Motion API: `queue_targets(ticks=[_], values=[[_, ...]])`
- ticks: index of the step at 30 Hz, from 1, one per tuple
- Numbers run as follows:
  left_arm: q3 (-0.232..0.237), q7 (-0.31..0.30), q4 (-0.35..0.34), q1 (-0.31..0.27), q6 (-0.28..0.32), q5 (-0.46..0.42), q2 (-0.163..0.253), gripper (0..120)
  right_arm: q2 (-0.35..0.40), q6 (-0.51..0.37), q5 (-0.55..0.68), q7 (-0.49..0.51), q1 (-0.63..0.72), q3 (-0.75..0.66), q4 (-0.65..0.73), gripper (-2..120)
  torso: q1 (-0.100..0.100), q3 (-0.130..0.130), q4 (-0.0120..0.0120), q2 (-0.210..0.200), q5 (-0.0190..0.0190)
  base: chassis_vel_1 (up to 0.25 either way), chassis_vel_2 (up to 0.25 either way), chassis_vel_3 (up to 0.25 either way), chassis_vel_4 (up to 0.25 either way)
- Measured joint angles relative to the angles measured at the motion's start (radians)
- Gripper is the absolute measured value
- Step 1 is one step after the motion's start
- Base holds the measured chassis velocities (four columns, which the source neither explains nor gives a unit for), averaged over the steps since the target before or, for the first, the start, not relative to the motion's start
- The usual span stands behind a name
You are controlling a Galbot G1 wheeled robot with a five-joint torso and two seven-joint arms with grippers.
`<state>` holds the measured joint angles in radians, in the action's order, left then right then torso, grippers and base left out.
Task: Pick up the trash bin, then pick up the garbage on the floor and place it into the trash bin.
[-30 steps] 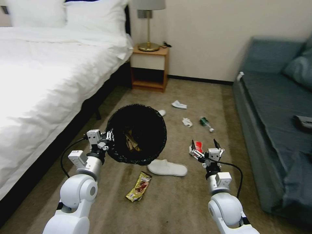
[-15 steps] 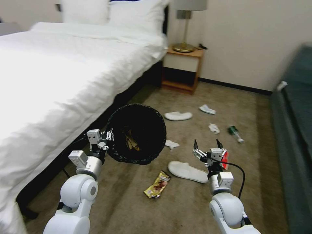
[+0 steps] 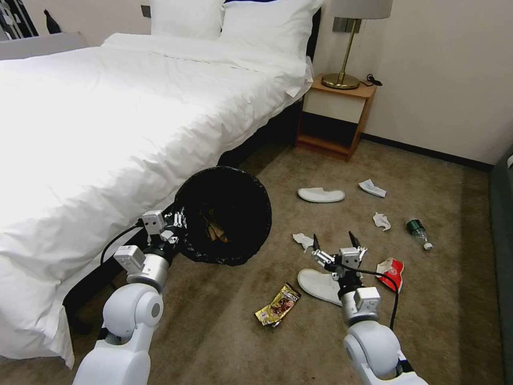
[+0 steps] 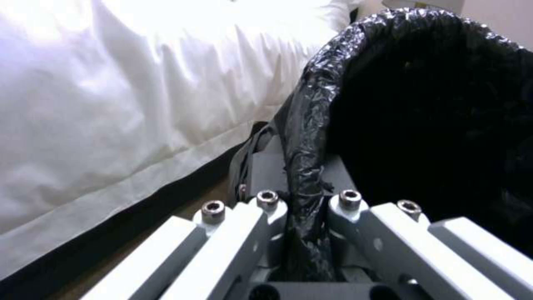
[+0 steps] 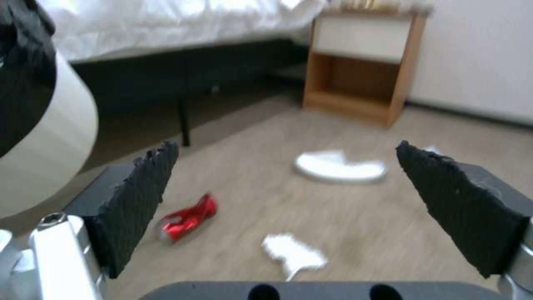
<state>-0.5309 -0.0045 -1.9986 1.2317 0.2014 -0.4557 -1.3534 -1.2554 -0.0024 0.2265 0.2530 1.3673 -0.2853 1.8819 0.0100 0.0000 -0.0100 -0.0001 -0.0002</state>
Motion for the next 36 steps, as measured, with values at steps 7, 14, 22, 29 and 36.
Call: queue_targets(ticks=[7, 14, 22, 29, 36], values=[[0.004, 0.009, 0.005, -0.013, -0.006, -0.002, -0.002, 3, 0.068, -0.136, 0.325, 0.097, -0.072, 0.107, -0.030, 100, 0.000, 0.000, 0.0001, 0.000, 0.0001, 0.000, 0.000, 0.000, 0.000], [0.006, 0.033, 0.007, -0.022, -0.010, -0.014, -0.006, 3, 0.076, -0.195, 0.493, 0.158, -0.150, 0.184, -0.055, 100, 0.000, 0.000, 0.0001, 0.000, 0.0000, 0.000, 0.000, 0.000, 0.000], [0.011, 0.052, 0.011, -0.013, -0.020, -0.011, -0.011, 3, 0.024, -0.259, 0.595, 0.232, -0.201, 0.251, -0.094, 100, 0.000, 0.000, 0.0002, 0.000, 0.0002, 0.000, 0.000, 0.000, 0.000], [0.010, 0.077, 0.011, -0.001, -0.027, 0.008, -0.013, 3, -0.013, -0.295, 0.636, 0.262, -0.221, 0.277, -0.141, 100, 0.000, 0.000, 0.0001, 0.000, 0.0001, 0.000, 0.000, 0.000, 0.000], [0.012, 0.082, 0.008, 0.008, -0.030, 0.019, -0.019, 3, -0.042, -0.313, 0.645, 0.276, -0.221, 0.279, -0.192, 100, 0.000, 0.000, 0.0001, 0.000, 0.0000, 0.000, 0.000, 0.000, 0.000]])
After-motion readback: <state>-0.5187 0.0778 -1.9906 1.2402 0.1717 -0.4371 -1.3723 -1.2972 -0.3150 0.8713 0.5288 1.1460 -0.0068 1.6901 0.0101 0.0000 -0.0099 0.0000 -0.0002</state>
